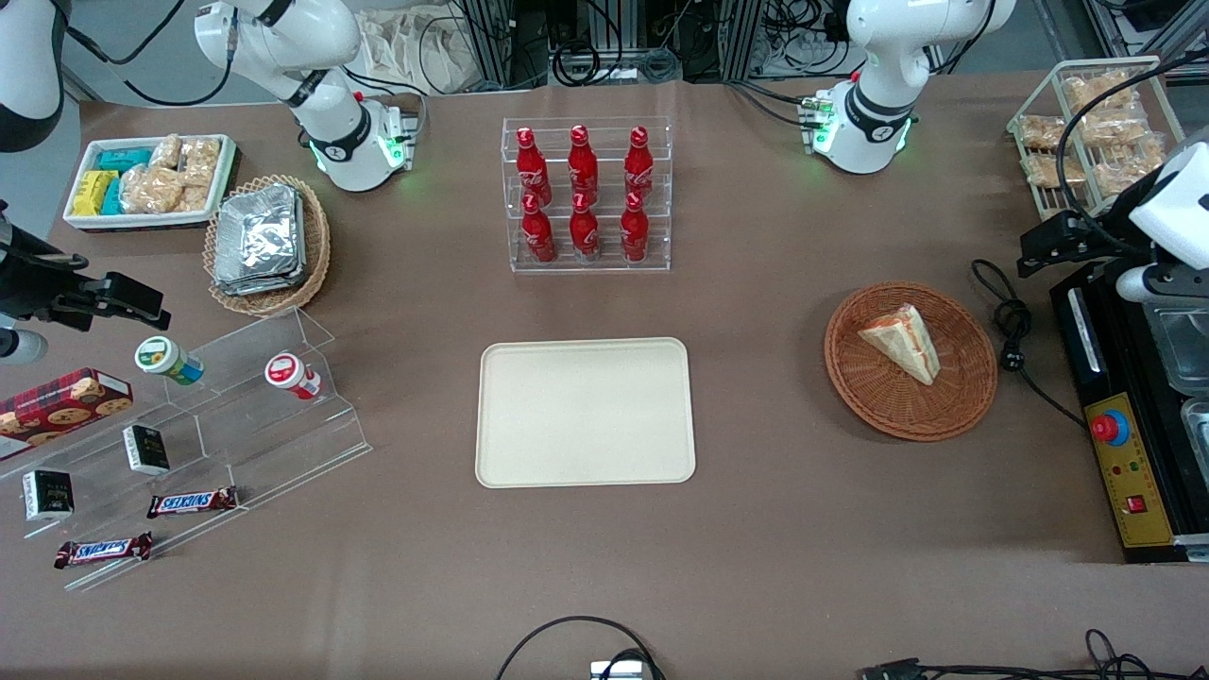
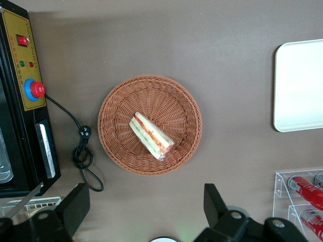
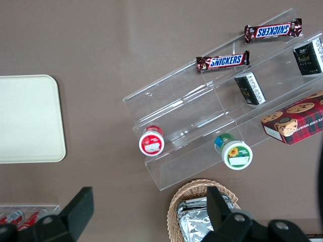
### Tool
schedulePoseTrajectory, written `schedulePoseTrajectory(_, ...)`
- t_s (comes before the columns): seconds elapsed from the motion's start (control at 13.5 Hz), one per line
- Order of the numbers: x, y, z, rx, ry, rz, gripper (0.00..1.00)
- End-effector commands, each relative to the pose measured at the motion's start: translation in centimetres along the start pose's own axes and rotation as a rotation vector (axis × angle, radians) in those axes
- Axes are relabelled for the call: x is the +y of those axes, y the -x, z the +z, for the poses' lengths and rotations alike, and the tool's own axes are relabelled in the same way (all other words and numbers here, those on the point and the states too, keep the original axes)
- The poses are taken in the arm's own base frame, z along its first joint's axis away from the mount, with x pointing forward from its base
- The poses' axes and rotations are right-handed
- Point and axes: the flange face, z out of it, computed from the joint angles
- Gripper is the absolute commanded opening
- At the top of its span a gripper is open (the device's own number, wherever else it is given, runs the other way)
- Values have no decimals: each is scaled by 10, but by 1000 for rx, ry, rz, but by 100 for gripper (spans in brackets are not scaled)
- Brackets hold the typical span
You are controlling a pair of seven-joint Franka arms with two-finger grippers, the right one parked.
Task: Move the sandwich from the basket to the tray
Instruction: 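Move the left gripper over the wrapped sandwich in the wicker basket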
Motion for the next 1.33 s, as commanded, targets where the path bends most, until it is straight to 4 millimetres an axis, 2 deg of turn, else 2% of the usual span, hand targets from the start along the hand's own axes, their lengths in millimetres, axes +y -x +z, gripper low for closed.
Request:
schedulePoseTrajectory(0.0, 2, 0, -2, -8, -19, -31, 100)
schedulePoseTrajectory(0.37, 0, -11, 16, -36, -14, -85, 100)
schedulePoseTrajectory(0.52, -1, -16, 38, -56, -36, -156, 100)
schedulePoseTrajectory(0.81, 9, -17, 102, -70, -57, -363, 100)
schedulePoseTrajectory(0.96, 20, -7, 132, -49, -66, -467, 100)
schedulePoseTrajectory(1.26, 20, 15, 195, -30, -64, -610, 100)
